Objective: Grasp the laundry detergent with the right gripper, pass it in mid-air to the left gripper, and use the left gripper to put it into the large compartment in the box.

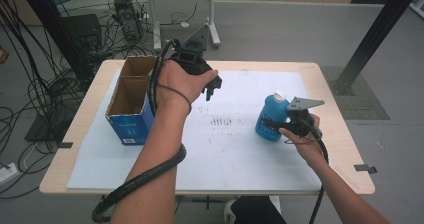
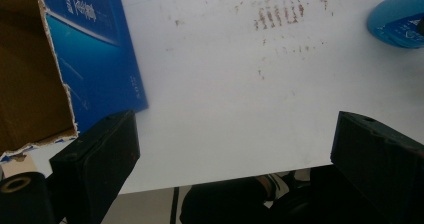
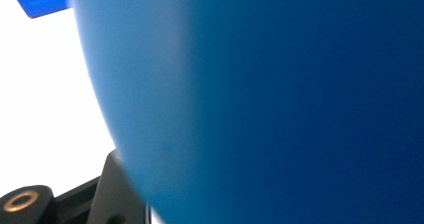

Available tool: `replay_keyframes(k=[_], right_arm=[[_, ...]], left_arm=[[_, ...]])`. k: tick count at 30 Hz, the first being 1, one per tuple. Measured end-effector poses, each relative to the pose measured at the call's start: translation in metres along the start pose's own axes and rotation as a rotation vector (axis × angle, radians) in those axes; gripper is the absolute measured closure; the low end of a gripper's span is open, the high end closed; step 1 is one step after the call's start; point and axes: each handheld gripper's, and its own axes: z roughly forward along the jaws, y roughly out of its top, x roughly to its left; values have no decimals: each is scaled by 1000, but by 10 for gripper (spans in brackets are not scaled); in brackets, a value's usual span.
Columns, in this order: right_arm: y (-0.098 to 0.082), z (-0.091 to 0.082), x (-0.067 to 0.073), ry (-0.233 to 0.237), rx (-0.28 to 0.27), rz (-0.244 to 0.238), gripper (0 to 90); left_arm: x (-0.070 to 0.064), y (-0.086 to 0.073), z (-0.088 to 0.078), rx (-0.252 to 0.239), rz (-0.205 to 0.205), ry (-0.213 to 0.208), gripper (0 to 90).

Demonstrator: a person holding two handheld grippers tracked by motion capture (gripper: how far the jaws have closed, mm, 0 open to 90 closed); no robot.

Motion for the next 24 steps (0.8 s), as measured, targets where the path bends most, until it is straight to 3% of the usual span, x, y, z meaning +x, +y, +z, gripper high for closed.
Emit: replay_keyframes(k=[24], right_arm=[[0, 0, 0, 0, 0, 1, 450]], left_arm=[[-1, 1, 1, 4, 4, 4, 59]])
